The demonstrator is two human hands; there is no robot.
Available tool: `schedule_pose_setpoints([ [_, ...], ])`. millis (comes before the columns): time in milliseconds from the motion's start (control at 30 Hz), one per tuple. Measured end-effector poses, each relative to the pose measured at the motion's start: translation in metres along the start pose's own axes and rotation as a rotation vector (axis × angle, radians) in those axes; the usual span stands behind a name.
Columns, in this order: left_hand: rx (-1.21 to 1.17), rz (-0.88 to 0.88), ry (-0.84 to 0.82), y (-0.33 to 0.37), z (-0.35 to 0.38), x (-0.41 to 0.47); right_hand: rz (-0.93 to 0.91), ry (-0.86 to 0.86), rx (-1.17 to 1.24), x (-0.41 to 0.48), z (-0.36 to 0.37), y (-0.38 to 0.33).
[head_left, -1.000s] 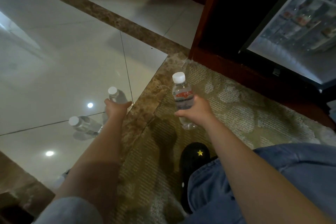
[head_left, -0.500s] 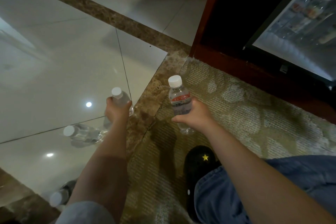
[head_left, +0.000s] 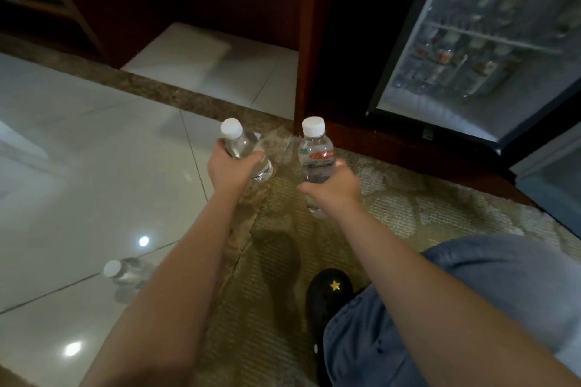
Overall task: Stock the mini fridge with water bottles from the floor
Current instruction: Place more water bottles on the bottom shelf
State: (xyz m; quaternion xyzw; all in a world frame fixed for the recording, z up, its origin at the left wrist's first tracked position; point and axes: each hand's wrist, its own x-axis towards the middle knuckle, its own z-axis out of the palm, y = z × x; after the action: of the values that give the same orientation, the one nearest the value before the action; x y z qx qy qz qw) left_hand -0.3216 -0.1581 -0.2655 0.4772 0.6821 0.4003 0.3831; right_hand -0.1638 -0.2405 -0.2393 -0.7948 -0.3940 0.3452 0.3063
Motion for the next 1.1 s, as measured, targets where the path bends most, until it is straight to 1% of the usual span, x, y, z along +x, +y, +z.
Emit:
schedule_pose_setpoints([
  [167, 0.033, 0.172, -0.059, 0.069, 0.013, -0.02, -0.153, 0.08, -0.065, -0.004, -0.063, -0.02],
  [300, 0.008, 0.287, -0.061, 0.127, 0.033, -0.044, -0.212, 0.162, 0.005, -0.006, -0.121, -0.03],
  [400, -0.02, 0.362, -0.097, 0.167, 0.048, -0.064, -0.232, 0.206, 0.047, -0.006, -0.167, -0.025],
  [567, -0.037, 0.467, -0.17, 0.225, 0.087, -0.1, -0.18, 0.303, 0.165, 0.001, -0.232, 0.0],
  [700, -0.064, 0.455, -0.222, 0.254, 0.135, -0.124, -0.133, 0.386, 0.209, 0.016, -0.272, 0.028],
  [800, -0.067, 0.421, -0.283, 0.262, 0.176, -0.133, -0.086, 0.399, 0.212, 0.032, -0.295, 0.049],
  [900, -0.057, 0.398, -0.318, 0.265, 0.216, -0.135, -0.092, 0.407, 0.201, 0.055, -0.313, 0.064],
  [1100, -0.043, 0.368, -0.336, 0.262, 0.29, -0.114, -0.09, 0.446, 0.241, 0.125, -0.34, 0.083],
])
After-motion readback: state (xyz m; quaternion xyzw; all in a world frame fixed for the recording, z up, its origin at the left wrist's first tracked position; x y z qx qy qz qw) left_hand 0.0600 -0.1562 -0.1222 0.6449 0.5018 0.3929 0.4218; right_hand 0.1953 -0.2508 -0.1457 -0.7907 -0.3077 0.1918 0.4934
